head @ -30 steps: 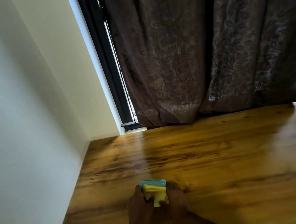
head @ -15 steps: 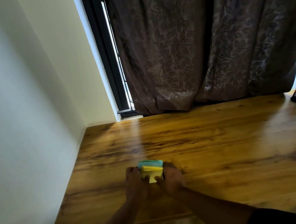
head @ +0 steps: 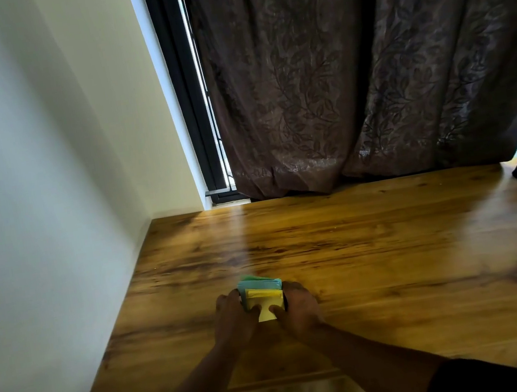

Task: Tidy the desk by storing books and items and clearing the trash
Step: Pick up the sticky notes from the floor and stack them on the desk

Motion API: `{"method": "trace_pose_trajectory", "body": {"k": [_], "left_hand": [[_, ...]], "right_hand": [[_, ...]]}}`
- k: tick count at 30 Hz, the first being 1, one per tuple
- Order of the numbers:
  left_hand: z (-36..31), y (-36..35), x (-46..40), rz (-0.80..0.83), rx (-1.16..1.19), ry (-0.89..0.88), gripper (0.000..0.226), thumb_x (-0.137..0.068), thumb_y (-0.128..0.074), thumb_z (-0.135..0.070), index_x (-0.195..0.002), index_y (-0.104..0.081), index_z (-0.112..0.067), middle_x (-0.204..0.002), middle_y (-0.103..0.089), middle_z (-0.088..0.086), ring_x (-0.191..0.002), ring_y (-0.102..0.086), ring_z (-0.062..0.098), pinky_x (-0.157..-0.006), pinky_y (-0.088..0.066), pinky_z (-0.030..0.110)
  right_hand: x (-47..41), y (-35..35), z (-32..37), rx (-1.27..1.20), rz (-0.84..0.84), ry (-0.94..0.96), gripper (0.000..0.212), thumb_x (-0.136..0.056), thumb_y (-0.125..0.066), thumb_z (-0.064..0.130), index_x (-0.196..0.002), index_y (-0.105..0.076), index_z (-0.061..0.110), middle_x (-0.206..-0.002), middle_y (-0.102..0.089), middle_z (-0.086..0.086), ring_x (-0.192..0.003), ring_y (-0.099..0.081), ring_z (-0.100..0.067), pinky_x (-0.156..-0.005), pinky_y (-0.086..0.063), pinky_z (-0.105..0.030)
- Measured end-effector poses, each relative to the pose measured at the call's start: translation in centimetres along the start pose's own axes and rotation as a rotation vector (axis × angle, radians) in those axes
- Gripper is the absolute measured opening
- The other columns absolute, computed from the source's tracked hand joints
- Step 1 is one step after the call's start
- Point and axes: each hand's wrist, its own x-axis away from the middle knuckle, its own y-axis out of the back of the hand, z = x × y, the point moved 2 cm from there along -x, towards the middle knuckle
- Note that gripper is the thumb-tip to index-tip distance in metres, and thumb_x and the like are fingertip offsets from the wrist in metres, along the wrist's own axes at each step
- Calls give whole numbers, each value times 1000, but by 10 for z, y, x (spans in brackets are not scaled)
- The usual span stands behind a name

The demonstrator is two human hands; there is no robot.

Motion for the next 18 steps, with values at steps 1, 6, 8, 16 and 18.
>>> {"method": "trace_pose_trajectory", "body": {"k": [1, 6, 8, 16, 18], "left_hand": [[1, 1, -1, -2, -5, -2, 55, -89, -75, -32, -138, -54, -18, -132, -52, 11, -118, -57, 27, -90, -45, 31], [2, 2, -2, -30, -18, -34, 55, -84, -77, -40, -133, -61, -21, -129, -67, 3, -118, -62, 22, -92, -51, 32], [-1, 3, 0, -54, -15, -35, 53, -83, -78, -38, -130, -64, -20, -125, -71, 1, -114, -66, 21, -90, -53, 34], [-6, 3, 1, -83, -37, -23, 45, -82, -79, -36, -122, -70, -17, -118, -74, 2, -109, -69, 22, -87, -55, 33], [-7, 4, 2, -93, -38, -15, 45, -82, -79, -36, -123, -70, -18, -119, -74, 2, -109, -69, 22, -87, -54, 33]], "right_hand": [[0, 1, 0, -1, 3, -1, 52, -97, -66, 39, -144, -52, 21, -140, -58, -2, -129, -52, -18, -107, -43, -30], [0, 3, 0, -33, 3, 12, 48, -94, -70, 36, -140, -57, 25, -136, -62, 1, -124, -56, -16, -101, -46, -28], [0, 3, -1, -46, 4, 15, 48, -94, -70, 35, -139, -57, 26, -136, -62, 3, -124, -57, -16, -100, -46, -28], [1, 6, -3, -78, 6, 5, 49, -91, -73, 39, -136, -59, 29, -132, -64, 5, -120, -60, -14, -95, -47, -27], [0, 7, -2, -87, 8, -1, 50, -90, -74, 40, -136, -60, 29, -132, -64, 5, -119, -60, -15, -95, -48, -27]]}}
